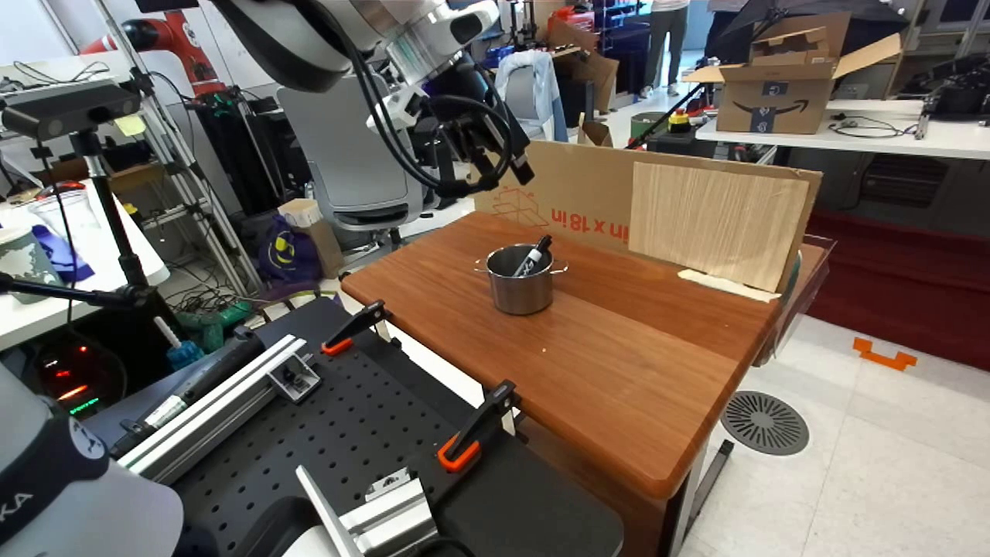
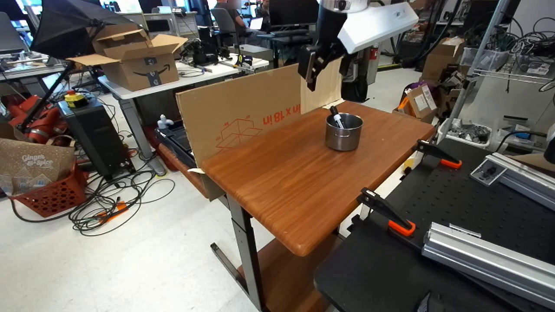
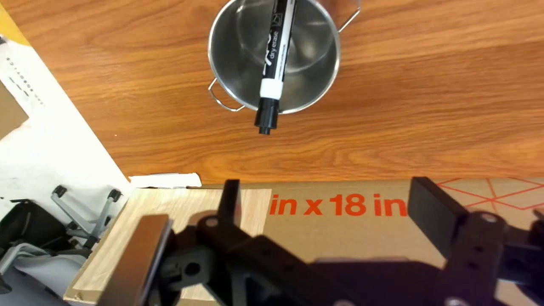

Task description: Put the marker into the silver pot.

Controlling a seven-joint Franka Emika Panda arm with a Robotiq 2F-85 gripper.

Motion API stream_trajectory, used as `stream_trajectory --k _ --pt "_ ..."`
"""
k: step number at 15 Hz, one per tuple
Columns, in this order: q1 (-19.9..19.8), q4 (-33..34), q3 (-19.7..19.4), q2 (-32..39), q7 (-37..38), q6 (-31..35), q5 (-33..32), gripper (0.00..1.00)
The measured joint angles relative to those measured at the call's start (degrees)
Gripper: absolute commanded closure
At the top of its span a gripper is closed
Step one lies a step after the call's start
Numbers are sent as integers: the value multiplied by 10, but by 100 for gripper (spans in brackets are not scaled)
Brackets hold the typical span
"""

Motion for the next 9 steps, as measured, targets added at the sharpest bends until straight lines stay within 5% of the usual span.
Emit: stream_trajectory --k 3,9 --pt "-5 -24 29 -37 -71 -22 64 0" --pt "-10 -28 30 -39 -81 -23 66 0"
